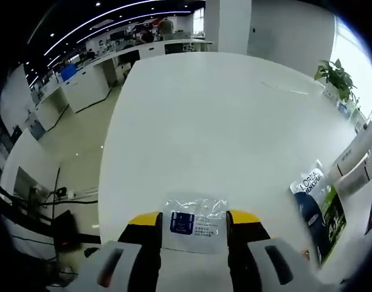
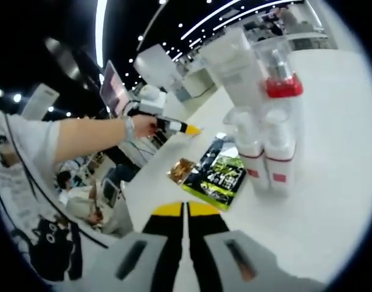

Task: Arrange the skincare products in the storage area until every visible bottle or jar stands upright without overlapping.

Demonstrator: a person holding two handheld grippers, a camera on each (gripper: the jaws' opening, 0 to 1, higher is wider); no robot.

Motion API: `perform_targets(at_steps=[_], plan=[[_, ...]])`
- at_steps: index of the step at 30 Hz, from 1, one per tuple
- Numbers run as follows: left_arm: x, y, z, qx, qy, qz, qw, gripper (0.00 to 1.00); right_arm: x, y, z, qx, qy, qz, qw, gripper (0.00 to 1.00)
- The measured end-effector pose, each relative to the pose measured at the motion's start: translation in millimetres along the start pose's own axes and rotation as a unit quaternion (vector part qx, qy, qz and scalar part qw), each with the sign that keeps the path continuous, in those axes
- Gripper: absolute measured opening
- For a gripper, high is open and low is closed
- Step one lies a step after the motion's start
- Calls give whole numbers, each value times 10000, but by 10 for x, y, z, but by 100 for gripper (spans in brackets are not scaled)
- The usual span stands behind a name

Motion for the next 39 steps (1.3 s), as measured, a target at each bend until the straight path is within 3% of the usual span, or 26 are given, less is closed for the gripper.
perform_targets(at_steps=[6,19,28,31,39], plan=[[0,0,-27,3,-222,-140,9997,43,2,-23,36,45,-32,54,10000,1],[10,-44,-279,374,-424,-268,9980,42,-31,-48,96,141,-195,57,9997,1],[67,-58,-513,864,-490,-375,9944,42,-37,-80,126,193,-255,10,9995,1],[111,-41,-610,1053,-710,-57,9919,42,-45,-101,133,263,-275,-17,9993,1],[328,50,-944,1574,-532,-119,9860,42,-58,-118,153,304,-341,-163,9988,3]])
Point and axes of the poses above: the point that each gripper's makers call its tool centre point, and the gripper's own axes: z roughly forward along the fingers, x roughly to its right, y roughly out of its underside, the point moved 10 cm from there along -z, roughly backward along the fingers, and after that the axes turned 1 degree about y, right-handed, at the moved point
